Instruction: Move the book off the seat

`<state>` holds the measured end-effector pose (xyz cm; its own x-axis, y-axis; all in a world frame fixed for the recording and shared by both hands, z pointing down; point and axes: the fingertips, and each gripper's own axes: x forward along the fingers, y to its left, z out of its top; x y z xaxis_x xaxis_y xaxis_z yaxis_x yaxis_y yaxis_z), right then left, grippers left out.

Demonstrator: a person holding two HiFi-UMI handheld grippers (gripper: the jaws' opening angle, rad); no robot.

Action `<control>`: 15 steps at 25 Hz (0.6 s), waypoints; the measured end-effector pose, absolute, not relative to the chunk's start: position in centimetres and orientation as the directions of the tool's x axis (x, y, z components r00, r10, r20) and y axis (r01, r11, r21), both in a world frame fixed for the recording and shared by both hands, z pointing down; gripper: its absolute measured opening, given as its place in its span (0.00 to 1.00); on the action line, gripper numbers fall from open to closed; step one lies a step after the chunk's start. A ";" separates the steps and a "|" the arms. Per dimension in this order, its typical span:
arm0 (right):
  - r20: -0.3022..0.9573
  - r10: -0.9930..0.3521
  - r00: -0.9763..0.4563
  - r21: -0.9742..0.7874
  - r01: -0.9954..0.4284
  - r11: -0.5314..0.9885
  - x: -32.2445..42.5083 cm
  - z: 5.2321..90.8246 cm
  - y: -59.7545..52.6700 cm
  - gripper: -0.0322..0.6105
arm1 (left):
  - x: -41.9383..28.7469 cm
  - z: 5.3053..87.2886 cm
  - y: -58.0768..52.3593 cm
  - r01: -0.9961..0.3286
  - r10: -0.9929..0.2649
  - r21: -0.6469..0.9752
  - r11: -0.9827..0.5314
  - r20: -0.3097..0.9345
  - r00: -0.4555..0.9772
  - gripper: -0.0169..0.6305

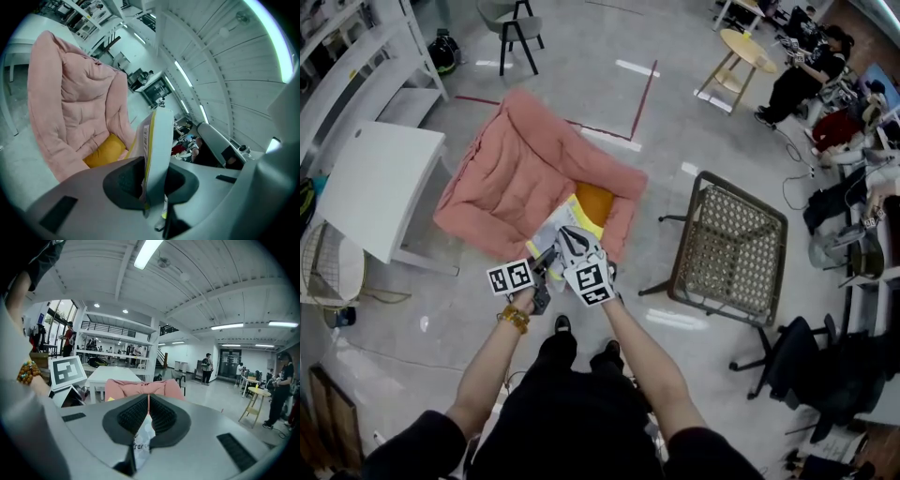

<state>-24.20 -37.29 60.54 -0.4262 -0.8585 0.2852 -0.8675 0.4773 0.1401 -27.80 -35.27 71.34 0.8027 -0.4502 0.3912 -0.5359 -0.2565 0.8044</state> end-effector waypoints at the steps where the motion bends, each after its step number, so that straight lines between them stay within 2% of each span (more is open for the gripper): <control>1: 0.284 -0.859 -0.425 0.144 -0.867 0.477 -24.1 60.3 -37.4 0.08 | -27.6 71.0 -35.4 -0.535 -0.450 0.803 -0.265 0.388 0.805 0.14; 15: 0.259 -0.890 -0.376 0.183 -0.885 0.428 -21.7 57.7 -37.9 0.08 | -25.3 67.8 -35.9 -0.502 -0.412 0.797 -0.337 0.355 0.839 0.14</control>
<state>-21.72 -37.85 57.74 -0.3762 -0.8895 0.2593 -0.8853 0.4277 0.1827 -25.32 -35.93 67.85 0.8393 -0.4119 0.3548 -0.5020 -0.3367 0.7966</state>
